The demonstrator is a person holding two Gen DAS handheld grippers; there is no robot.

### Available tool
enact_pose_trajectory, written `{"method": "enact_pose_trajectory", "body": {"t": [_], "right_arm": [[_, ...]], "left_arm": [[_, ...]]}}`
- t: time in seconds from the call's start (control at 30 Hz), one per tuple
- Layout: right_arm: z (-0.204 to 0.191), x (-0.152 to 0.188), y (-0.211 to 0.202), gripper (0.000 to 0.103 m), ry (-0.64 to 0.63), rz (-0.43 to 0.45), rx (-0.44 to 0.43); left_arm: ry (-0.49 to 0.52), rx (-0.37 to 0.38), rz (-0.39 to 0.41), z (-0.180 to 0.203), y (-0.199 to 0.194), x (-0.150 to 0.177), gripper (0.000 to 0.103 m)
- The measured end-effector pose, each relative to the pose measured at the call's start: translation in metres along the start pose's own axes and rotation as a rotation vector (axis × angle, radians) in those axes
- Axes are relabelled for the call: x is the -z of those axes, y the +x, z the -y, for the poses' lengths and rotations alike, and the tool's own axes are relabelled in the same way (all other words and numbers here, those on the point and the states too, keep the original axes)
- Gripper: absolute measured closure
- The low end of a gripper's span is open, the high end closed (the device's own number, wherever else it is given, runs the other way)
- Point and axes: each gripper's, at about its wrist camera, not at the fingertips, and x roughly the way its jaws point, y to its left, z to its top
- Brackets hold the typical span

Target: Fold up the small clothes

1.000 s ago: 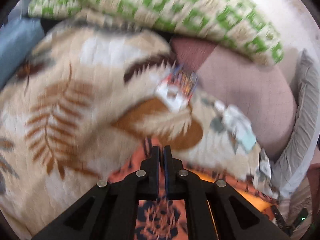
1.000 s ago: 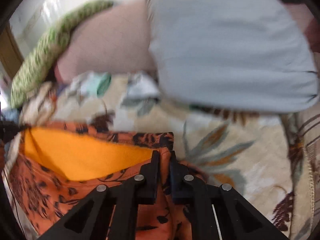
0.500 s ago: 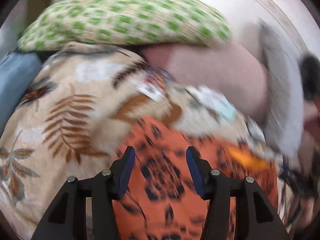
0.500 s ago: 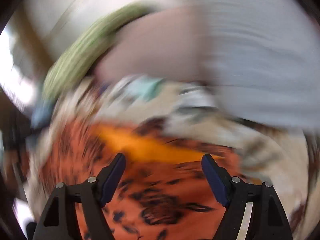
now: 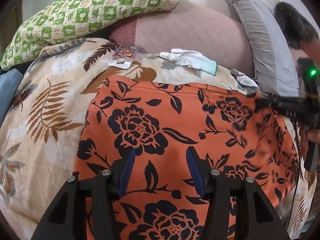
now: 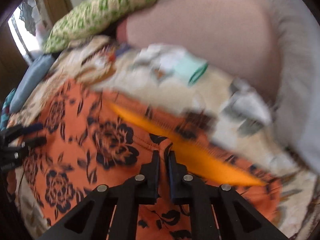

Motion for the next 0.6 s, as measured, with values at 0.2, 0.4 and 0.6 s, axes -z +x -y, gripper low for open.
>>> {"method": "enact_pose_trajectory", "body": {"t": [0.2,0.4,0.6], "right_arm": [[0.019,-0.001,0.022,0.077,0.105,0.036,0.088],[0.082,0.044,-0.056,0.045,0.441,0.214,-0.066],[0.111,0.083,-0.073,0.043,0.499,0.108,-0.036]], "left_arm": [[0.018,-0.02,-0.01,0.008,0.007,0.005,0.038],[-0.027,-0.047,0.027,0.003,-0.004,0.003,0.037],[-0.034,-0.067,0.144,0.01,-0.034,0.006,0.035]]}}
